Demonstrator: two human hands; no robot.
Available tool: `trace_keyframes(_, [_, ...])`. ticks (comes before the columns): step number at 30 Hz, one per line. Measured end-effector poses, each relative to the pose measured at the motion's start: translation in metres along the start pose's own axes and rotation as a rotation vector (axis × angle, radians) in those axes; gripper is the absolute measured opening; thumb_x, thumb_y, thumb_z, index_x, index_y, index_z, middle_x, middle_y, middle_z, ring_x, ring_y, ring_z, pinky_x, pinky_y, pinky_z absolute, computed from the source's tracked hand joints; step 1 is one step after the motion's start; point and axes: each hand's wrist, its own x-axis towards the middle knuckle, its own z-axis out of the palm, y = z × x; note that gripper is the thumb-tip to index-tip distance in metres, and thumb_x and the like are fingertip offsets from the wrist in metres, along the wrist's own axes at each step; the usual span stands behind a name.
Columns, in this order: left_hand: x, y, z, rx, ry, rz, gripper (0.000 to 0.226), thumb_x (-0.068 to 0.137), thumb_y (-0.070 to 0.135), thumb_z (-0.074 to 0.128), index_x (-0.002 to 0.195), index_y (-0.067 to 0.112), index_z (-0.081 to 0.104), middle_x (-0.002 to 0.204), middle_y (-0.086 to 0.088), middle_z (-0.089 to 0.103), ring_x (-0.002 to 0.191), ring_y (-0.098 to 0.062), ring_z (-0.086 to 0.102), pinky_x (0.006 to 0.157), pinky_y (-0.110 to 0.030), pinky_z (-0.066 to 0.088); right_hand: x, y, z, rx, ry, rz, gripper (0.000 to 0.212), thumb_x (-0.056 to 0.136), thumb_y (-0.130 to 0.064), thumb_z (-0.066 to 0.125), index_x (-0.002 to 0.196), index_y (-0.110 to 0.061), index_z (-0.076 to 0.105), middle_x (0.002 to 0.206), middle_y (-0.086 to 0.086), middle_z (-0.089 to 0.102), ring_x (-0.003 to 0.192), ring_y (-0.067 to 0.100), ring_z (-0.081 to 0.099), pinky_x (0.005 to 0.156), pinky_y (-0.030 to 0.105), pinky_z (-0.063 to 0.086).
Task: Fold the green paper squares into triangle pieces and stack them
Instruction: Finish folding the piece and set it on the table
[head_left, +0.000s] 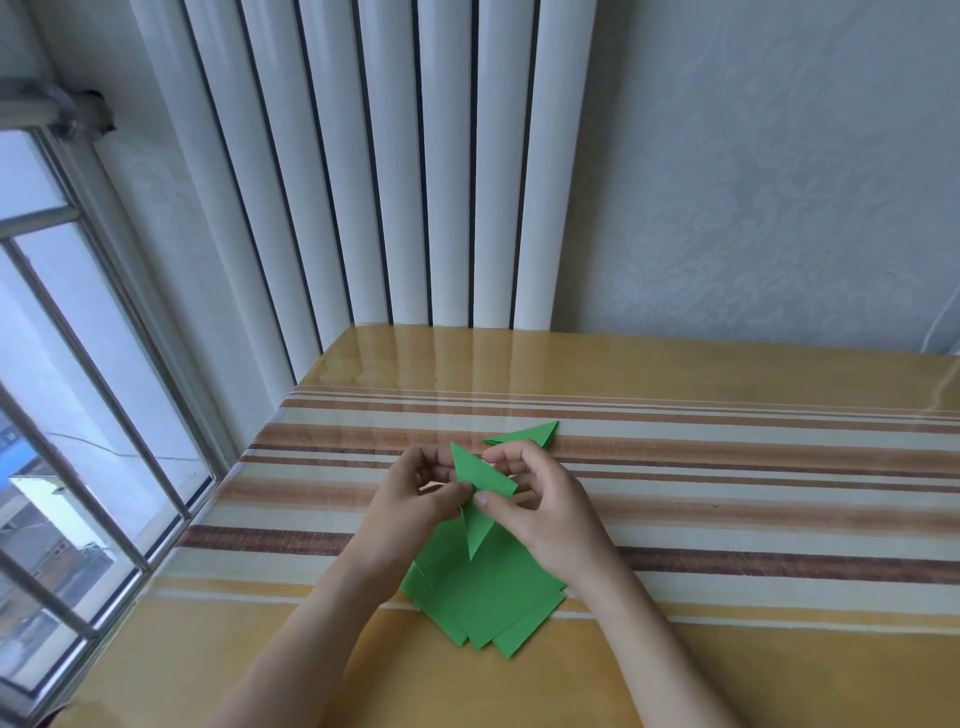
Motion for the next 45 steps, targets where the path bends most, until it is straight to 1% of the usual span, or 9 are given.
trace_keyframes(4, [-0.001, -0.001, 0.001, 0.005, -0.019, 0.004, 0.023, 0.093, -0.004, 0.067, 0.114, 0.006, 0.064, 0.093, -0.002, 0.069, 0.08, -0.01, 0.065, 0.073, -0.027, 0.052, -0.003, -0.002, 0.001, -0.15, 0.074, -0.075, 0.024, 0.093, -0.027, 0.077, 0.115, -0.028, 0.068, 0.104, -0.022, 0.068, 0.1, -0.004, 0.062, 0.08, 0.015, 0.051])
trace_keyframes(8, [-0.001, 0.0, 0.001, 0.016, -0.013, -0.012, 0.026, 0.094, -0.003, 0.066, 0.117, 0.009, 0.063, 0.102, -0.01, 0.069, 0.085, -0.017, 0.069, 0.077, -0.029, 0.058, -0.004, -0.002, 0.003, -0.13, 0.106, -0.085, 0.007, 0.101, -0.026, 0.066, 0.105, -0.025, 0.072, 0.086, -0.013, 0.074, 0.078, 0.006, 0.069, 0.067, 0.03, 0.056])
trace_keyframes(12, [-0.002, 0.002, 0.003, 0.029, -0.01, -0.021, 0.026, 0.096, -0.001, 0.064, 0.119, 0.012, 0.064, 0.1, -0.008, 0.067, 0.073, -0.008, 0.069, 0.064, -0.019, 0.054, -0.003, 0.002, 0.003, -0.168, 0.15, -0.088, 0.017, 0.104, -0.019, 0.06, 0.089, -0.021, 0.068, 0.061, -0.01, 0.057, 0.054, 0.008, 0.048, 0.052, 0.025, 0.034])
trace_keyframes(19, [-0.003, 0.002, 0.004, 0.139, -0.04, 0.072, 0.02, 0.097, 0.0, 0.063, 0.104, 0.017, 0.07, 0.083, 0.006, 0.064, 0.073, -0.007, 0.058, 0.065, -0.018, 0.047, -0.002, 0.0, 0.002, -0.074, 0.142, 0.012, 0.012, 0.103, -0.023, 0.061, 0.105, -0.029, 0.07, 0.097, -0.014, 0.074, 0.085, 0.015, 0.07, 0.076, 0.039, 0.057])
trace_keyframes(24, [-0.002, 0.001, 0.004, 0.151, -0.046, 0.093, 0.021, 0.097, 0.002, 0.063, 0.103, 0.019, 0.071, 0.083, 0.007, 0.064, 0.076, -0.008, 0.058, 0.069, -0.021, 0.047, -0.002, -0.005, 0.0, 0.011, 0.16, 0.034, 0.017, 0.106, -0.028, 0.055, 0.099, -0.034, 0.07, 0.091, 0.001, 0.074, 0.084, 0.026, 0.068, 0.073, 0.046, 0.053])
trace_keyframes(28, [-0.002, 0.0, 0.004, 0.164, -0.056, 0.119, 0.019, 0.096, 0.002, 0.064, 0.104, 0.018, 0.071, 0.083, 0.009, 0.065, 0.077, -0.01, 0.059, 0.071, -0.023, 0.047, -0.003, -0.008, -0.001, 0.084, 0.137, 0.061, 0.025, 0.103, -0.045, 0.059, 0.095, -0.025, 0.072, 0.089, -0.007, 0.074, 0.086, 0.006, 0.069, 0.075, 0.022, 0.051])
trace_keyframes(32, [-0.001, -0.002, 0.004, 0.161, -0.069, 0.133, 0.019, 0.096, 0.003, 0.066, 0.104, 0.019, 0.07, 0.082, 0.01, 0.065, 0.075, -0.012, 0.054, 0.069, -0.026, 0.043, -0.002, -0.003, -0.001, 0.075, 0.115, 0.059, 0.014, 0.099, -0.033, 0.069, 0.088, -0.025, 0.073, 0.085, -0.005, 0.074, 0.084, 0.013, 0.069, 0.077, 0.032, 0.054])
trace_keyframes(36, [-0.001, -0.002, 0.002, 0.255, -0.015, 0.225, 0.018, 0.093, 0.005, 0.07, 0.1, 0.02, 0.066, 0.085, 0.006, 0.065, 0.071, -0.009, 0.054, 0.065, -0.017, 0.043, -0.001, -0.002, -0.002, 0.106, 0.1, 0.074, 0.015, 0.1, -0.027, 0.068, 0.087, -0.025, 0.072, 0.075, -0.008, 0.069, 0.071, 0.006, 0.06, 0.066, 0.024, 0.045])
trace_keyframes(45, [-0.003, -0.002, 0.007, 0.384, -0.039, 0.336, 0.022, 0.093, 0.034, 0.076, 0.089, 0.018, 0.062, 0.076, 0.01, 0.06, 0.067, -0.007, 0.051, 0.063, -0.021, 0.043, -0.001, -0.005, 0.001, 0.2, 0.072, 0.091, 0.017, 0.101, -0.018, 0.065, 0.087, -0.021, 0.074, 0.08, -0.003, 0.076, 0.083, 0.026, 0.068, 0.081, 0.042, 0.053])
